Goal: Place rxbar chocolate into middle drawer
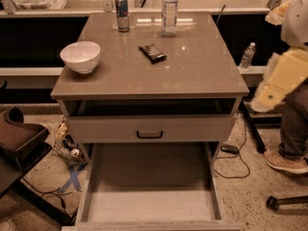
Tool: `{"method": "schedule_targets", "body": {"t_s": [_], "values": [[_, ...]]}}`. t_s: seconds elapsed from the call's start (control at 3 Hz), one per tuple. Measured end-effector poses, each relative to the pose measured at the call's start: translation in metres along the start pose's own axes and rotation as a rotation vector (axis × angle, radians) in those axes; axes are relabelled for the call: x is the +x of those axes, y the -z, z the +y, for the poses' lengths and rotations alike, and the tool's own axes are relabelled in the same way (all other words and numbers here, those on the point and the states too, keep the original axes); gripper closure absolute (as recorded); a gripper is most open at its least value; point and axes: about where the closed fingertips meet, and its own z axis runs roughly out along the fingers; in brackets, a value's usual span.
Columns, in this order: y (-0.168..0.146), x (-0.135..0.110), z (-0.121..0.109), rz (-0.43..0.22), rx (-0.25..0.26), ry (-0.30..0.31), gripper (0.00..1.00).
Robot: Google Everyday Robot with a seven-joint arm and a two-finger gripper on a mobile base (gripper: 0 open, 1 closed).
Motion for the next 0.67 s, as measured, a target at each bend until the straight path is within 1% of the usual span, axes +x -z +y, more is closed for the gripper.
{"method": "schedule_targets", "body": {"t_s": [0.33,0.67], "values": [[-0.021,-0.014,-0.036,-0.174,0.058,-0.140,0.00],[-0.051,-0.030,-0.061,-0.365,0.074,-0.249,0.00]]}}
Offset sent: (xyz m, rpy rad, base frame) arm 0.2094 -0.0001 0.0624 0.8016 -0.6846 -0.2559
